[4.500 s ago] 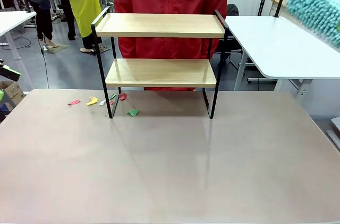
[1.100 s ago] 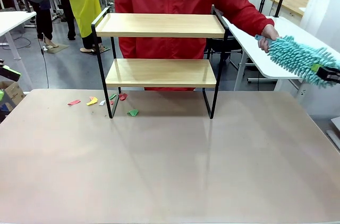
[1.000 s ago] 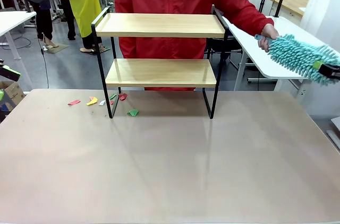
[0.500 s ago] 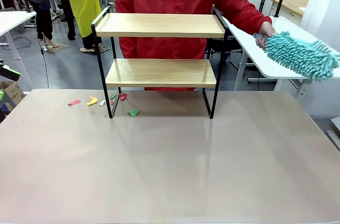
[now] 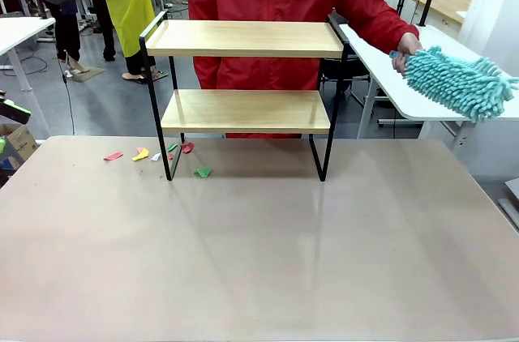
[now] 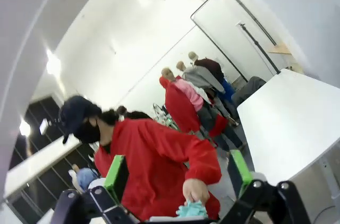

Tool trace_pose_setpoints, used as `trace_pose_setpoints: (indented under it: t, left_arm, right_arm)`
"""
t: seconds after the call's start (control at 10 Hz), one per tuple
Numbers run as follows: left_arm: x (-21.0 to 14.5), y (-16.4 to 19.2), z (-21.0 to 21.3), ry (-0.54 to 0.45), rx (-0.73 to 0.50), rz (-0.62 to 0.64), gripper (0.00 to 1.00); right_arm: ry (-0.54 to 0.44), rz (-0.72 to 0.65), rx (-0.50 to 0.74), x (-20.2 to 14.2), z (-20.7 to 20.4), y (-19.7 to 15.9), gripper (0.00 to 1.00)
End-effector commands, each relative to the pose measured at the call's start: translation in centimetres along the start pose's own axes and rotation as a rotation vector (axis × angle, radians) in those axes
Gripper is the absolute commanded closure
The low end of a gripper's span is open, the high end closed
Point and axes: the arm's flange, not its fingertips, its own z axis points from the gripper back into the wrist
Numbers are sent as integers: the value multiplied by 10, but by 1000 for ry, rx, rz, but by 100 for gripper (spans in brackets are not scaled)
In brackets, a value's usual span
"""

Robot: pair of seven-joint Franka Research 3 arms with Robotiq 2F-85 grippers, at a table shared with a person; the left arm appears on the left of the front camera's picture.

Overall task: Clean the shelf.
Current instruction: Hand the Duster back to the human.

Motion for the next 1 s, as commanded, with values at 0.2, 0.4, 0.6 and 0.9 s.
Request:
trace_pose_setpoints:
  t: [0.2,0.4,0.6,0.9]
  left_arm:
    - [1,-1,0,-26,-1,-16,0]
    - [1,-1,0,-26,-1,-16,0]
    - [1,-1,0,-26,-1,-16,0]
    - [1,-1,0,-26,-1,-16,0]
  right_arm:
    - [103,-92,-4,7,-14,-26,4]
    - [-24,-84,-6,18,2,-23,4]
    - [-24,-84,-6,18,2,-23,4]
    - [-24,-84,-6,18,2,-23,4]
